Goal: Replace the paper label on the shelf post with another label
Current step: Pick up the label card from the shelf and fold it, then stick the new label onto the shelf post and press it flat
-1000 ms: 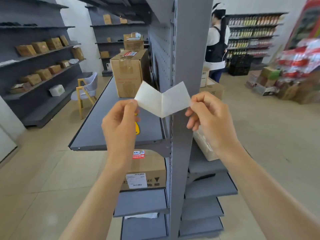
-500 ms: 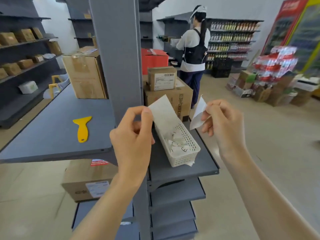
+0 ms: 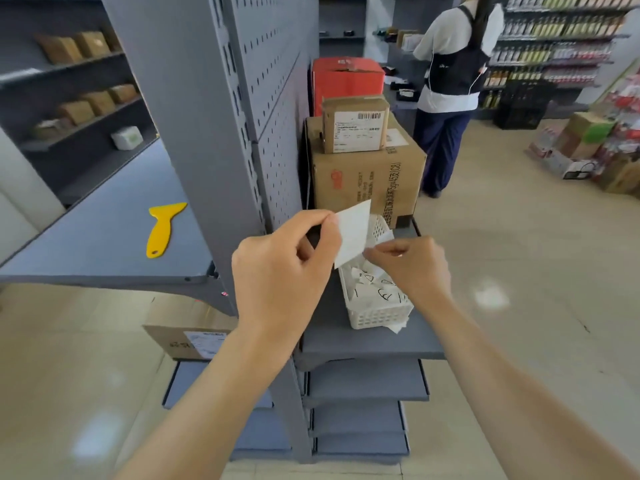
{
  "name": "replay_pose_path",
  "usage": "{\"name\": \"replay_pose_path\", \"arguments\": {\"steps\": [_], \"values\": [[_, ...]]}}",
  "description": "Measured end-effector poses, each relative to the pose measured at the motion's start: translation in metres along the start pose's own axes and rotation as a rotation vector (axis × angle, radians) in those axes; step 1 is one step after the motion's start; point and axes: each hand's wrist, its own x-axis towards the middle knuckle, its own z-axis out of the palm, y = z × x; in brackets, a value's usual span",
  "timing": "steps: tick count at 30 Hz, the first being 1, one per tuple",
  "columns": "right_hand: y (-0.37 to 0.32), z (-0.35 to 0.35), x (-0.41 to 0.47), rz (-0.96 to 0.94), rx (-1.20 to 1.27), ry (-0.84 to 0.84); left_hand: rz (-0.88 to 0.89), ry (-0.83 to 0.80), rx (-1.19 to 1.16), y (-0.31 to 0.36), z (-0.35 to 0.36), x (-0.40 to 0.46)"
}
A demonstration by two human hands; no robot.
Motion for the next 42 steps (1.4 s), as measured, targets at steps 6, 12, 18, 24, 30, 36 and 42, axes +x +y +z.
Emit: {"name": "replay_pose_path", "arguments": {"steps": [6, 12, 18, 24, 30, 36, 42], "values": [[-0.003, 0.013, 0.006, 0.005, -0.276, 0.006, -0.007, -0.027, 0.013, 0.001, -0.002, 0.004], [-0.013, 0.014, 0.005, -0.006, -0.335, 0.015, -0.041, -0.061, -0.021, 0.001, -0.009, 0.005], [-0.019, 0.008, -0.002, -0.02, -0.419, 0.004, -0.075, -0.065, -0.08, 0.002, -0.02, 0.008], [-0.027, 0.004, -0.008, -0.06, -0.53, 0.01, -0.087, -0.082, -0.168, 0.004, -0.036, 0.012], [-0.038, -0.005, -0.014, -0.065, -0.489, 0.078, -0.125, -0.051, -0.214, 0.003, -0.051, 0.016], [-0.1, -0.036, -0.048, -0.323, -0.127, 0.37, -0.172, 0.02, -0.247, 0.007, -0.069, 0.033], [-0.169, -0.053, -0.109, -0.755, 0.063, 0.445, -0.184, 0.082, -0.34, 0.016, -0.094, 0.052]]}}
